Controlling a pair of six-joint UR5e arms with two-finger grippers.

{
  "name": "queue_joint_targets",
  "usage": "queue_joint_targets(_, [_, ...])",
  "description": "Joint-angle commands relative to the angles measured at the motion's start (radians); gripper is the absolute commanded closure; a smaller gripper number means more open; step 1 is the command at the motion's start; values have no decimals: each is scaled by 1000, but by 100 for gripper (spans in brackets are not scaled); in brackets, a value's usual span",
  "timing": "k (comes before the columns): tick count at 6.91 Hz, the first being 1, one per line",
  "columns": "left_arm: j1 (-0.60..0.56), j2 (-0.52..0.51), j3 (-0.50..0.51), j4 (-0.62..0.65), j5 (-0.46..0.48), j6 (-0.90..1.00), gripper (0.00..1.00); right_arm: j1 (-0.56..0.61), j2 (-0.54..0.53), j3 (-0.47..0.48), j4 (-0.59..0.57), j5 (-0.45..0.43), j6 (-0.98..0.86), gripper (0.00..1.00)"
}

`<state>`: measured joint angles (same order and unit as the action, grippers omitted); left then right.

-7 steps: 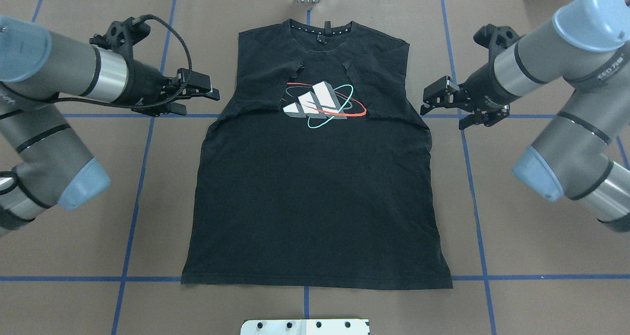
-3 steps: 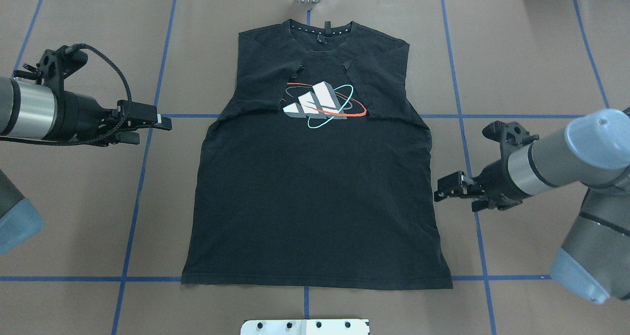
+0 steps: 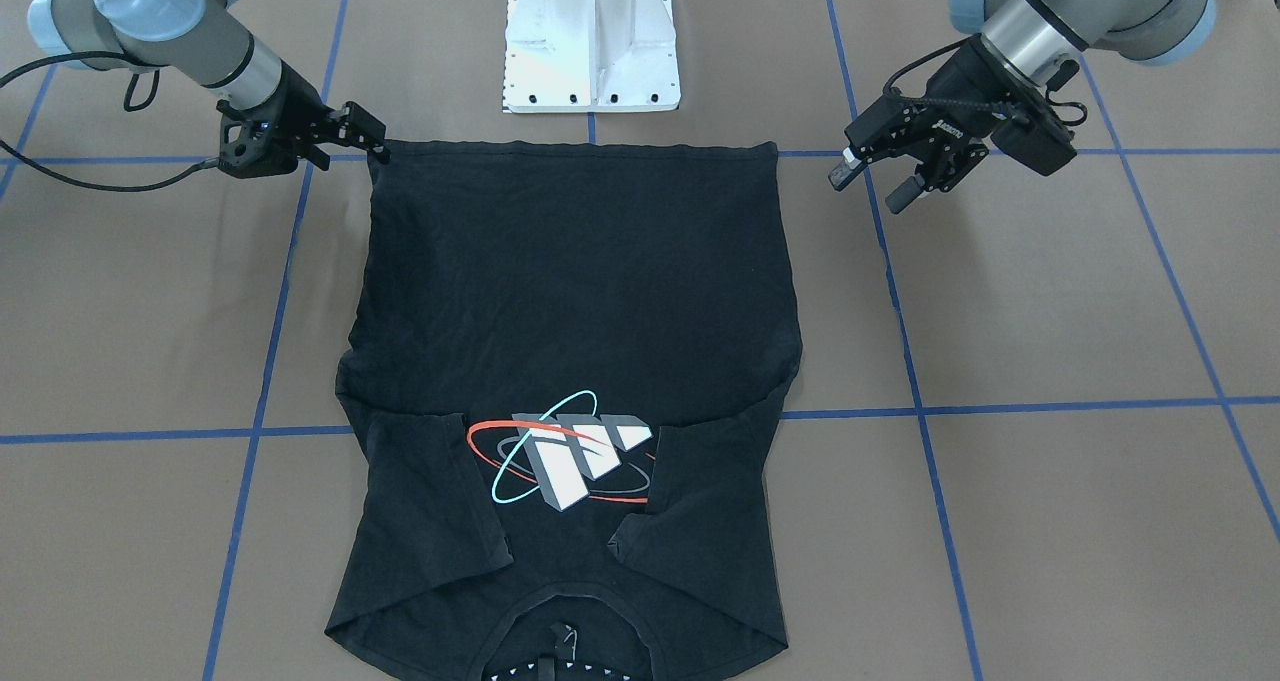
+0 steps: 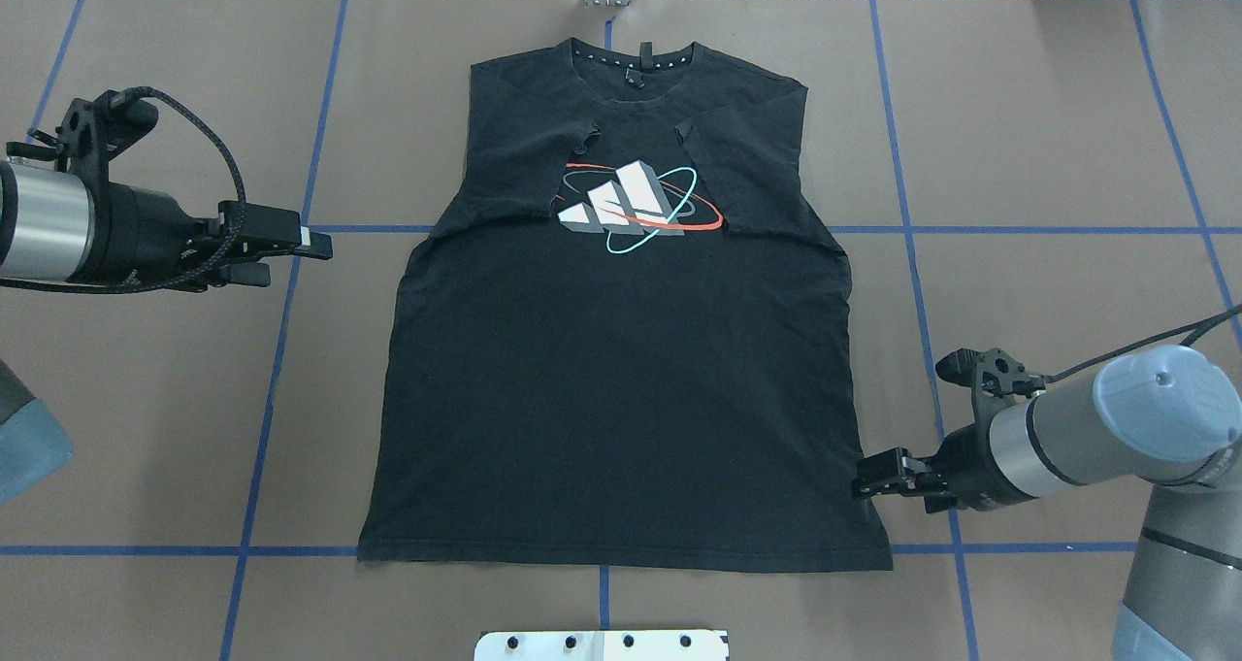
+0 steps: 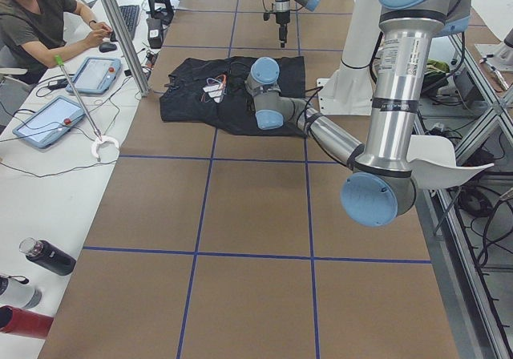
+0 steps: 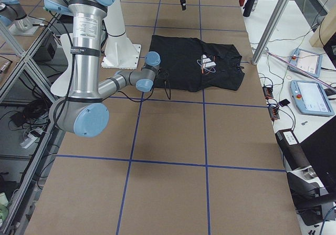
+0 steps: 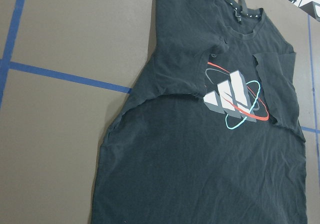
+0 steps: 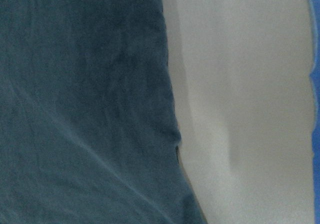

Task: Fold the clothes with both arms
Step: 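Withdraw both grippers outward and move the right gripper toward the hem corner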

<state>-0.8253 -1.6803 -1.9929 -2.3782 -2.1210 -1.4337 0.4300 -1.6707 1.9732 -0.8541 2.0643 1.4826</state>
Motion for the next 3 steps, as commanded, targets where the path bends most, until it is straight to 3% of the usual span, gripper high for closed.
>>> queue_joint_targets(1, [0, -1, -7, -1, 3, -1, 1, -59, -4, -10, 6, -19, 10, 1])
queue_joint_targets(3, [0, 1, -7, -1, 3, 1, 1, -71, -3, -14, 6, -16, 8, 5])
